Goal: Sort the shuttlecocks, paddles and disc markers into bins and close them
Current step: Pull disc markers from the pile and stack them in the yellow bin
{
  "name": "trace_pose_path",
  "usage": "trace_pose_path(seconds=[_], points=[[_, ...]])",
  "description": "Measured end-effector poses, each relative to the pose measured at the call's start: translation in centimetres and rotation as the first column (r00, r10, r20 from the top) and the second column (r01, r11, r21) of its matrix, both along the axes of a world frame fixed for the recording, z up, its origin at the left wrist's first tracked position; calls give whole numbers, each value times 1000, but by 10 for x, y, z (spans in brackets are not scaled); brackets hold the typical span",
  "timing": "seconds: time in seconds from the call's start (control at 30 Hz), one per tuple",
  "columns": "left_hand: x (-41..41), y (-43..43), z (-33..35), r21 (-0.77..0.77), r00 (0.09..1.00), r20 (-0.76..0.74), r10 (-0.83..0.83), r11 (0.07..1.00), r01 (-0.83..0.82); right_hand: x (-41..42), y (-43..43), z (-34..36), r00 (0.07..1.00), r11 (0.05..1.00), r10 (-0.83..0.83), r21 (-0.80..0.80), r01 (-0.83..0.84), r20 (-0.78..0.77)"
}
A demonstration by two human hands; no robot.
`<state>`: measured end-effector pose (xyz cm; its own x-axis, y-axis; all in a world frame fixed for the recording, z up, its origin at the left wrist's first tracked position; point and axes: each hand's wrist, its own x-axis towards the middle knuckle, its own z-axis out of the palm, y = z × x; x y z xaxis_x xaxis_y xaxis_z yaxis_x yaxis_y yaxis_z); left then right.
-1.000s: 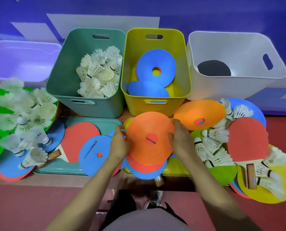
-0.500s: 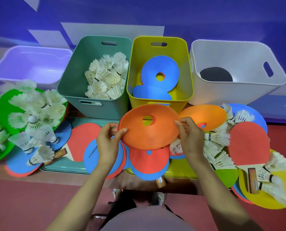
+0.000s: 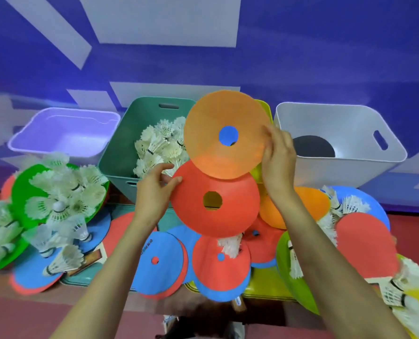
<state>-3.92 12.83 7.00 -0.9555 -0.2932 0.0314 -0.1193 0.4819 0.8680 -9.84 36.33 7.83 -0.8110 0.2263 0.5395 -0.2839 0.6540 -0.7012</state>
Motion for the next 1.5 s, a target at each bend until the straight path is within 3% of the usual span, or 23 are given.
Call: trace_pose_path(seconds=[0.27,0.33,0.4,0.67,0.8,0.93,1.17,1.33,1.5], points=[[-46,-7,31,-110,999,-33,-37,993,33,-62,-3,17,985,996,-83,54,76,149],[-59,-3,32,-77,997,11,-79,994,80,-79,2,18,974,995,-70,91,52,214],[-75,3,31,-154,984,91,-155,974,168,-96,7,16,962,995,-44,103,17,268],[-128,35,24,-535,892,373,-254,727,431,-145,24,-10,938,975,2,208,-79,346],[-141,44,16,-555,860,429,-275,671,492,-157,29,-26,936,959,-31,274,-71,350],[-144,53,4,-617,843,401,-357,575,537,-162,26,-31,949,976,-7,207,-62,315],[-154,65,-26,-526,631,651,-422,349,776,-186,16,-31,954,973,62,195,-123,294],[-150,68,-16,-562,719,404,-566,467,683,-194,9,-36,954,944,126,264,-200,272],[-132,60,-17,-532,749,249,-614,559,635,-205,10,-52,811,822,101,411,-394,577]])
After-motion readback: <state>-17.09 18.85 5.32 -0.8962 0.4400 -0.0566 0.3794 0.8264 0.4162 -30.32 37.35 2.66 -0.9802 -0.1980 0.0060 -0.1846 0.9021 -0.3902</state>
